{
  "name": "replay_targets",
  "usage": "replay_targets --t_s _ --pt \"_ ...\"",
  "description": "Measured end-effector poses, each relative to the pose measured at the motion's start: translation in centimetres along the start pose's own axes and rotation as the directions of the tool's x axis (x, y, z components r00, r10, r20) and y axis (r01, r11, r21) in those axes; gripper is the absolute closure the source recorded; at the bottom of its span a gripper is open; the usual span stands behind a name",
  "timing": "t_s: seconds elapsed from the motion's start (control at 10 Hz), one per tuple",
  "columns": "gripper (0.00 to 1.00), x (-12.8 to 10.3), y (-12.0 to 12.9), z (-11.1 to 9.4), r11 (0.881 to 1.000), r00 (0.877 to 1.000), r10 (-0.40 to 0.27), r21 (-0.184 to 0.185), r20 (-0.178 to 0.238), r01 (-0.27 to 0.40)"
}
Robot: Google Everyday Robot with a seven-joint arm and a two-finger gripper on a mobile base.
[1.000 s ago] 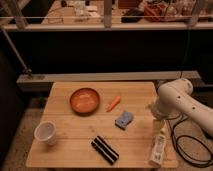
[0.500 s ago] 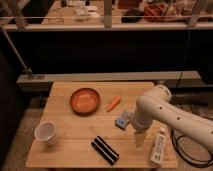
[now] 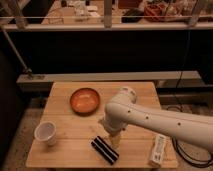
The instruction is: Move the arm in a circular motion
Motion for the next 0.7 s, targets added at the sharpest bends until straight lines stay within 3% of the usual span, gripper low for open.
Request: replay_targets --t_s 0.3,0.7 --pt "0.2 0.7 -6.7 1.2 0.999 1.0 -0.025 0.029 -0.005 0.025" --pt "0.2 6.3 -15.7 3.3 0.999 0.997 0.042 0.029 -0.067 -0.04"
